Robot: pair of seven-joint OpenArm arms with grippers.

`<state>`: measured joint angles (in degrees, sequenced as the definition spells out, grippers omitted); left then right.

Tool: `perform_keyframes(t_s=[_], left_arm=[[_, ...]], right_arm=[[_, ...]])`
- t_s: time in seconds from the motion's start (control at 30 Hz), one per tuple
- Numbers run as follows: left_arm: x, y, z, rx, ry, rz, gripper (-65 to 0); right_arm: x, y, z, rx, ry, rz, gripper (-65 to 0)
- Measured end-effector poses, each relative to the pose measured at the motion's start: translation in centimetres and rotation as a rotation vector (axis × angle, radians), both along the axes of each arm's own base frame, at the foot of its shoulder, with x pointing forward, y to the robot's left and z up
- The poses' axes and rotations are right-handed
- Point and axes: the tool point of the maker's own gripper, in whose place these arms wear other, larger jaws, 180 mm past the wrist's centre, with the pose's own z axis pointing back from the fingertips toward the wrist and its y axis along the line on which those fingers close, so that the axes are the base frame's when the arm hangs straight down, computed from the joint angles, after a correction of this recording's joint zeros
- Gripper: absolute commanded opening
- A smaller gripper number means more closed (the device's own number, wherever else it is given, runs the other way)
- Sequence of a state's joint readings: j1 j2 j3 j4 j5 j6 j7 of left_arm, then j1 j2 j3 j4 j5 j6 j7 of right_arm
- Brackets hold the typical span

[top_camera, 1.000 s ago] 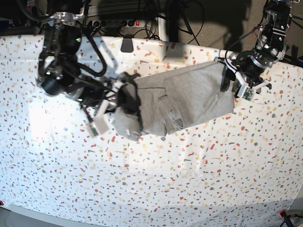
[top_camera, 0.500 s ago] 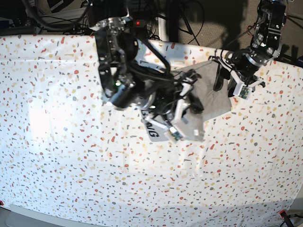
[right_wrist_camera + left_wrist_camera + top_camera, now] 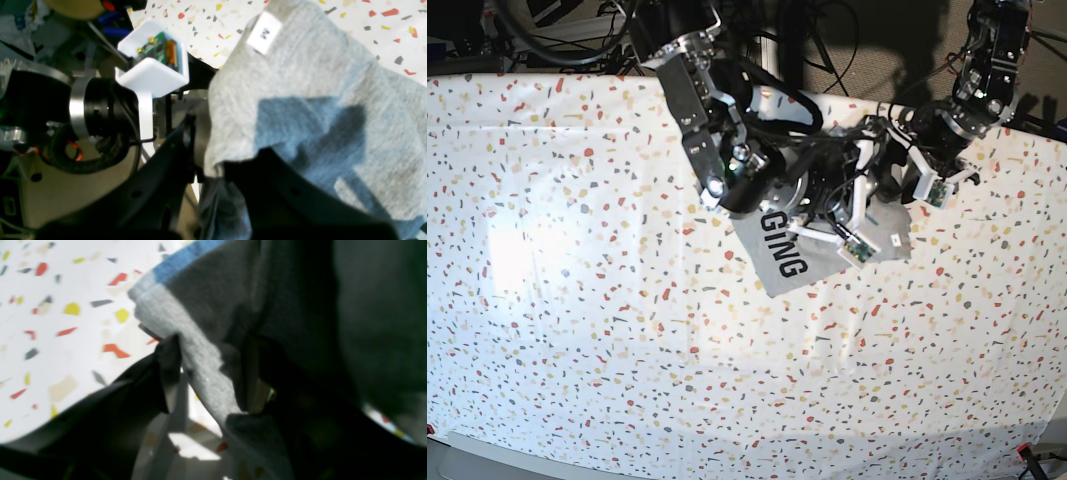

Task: Fold the T-shirt properly
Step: 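Grasp the folded bundle with both grippers and lift it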

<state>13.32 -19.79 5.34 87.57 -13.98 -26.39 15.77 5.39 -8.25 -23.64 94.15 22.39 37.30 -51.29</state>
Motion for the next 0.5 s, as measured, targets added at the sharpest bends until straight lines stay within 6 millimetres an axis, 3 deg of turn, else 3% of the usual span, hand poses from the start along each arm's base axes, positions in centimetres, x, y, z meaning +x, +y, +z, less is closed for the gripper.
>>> perform_keyframes(t_s=[0.07, 0.17, 0.23, 0.5], left_arm=[[0.0, 0.0, 0.0, -0.004, 0.001, 0.001, -35.6], [0.0, 0.0, 0.0, -0.004, 0.001, 0.001, -35.6], [0.0, -0.1, 0.1, -0.01, 0.001, 0.003, -35.6], [0.2, 1.0, 0.3, 0.023, -0.008, -0.022, -35.6]], right_arm=[[0.4, 0.2, 0.5, 0.036, -0.02, -0.016, -64.0], [0.9, 0.5, 1.4, 0.091, -0.046, -0.035, -42.8], [1.1, 0.7, 1.9, 0.117, -0.056, -0.042, -33.9], [-0.3, 1.9, 4.6, 0.248, 0.029, 0.073, -32.5]])
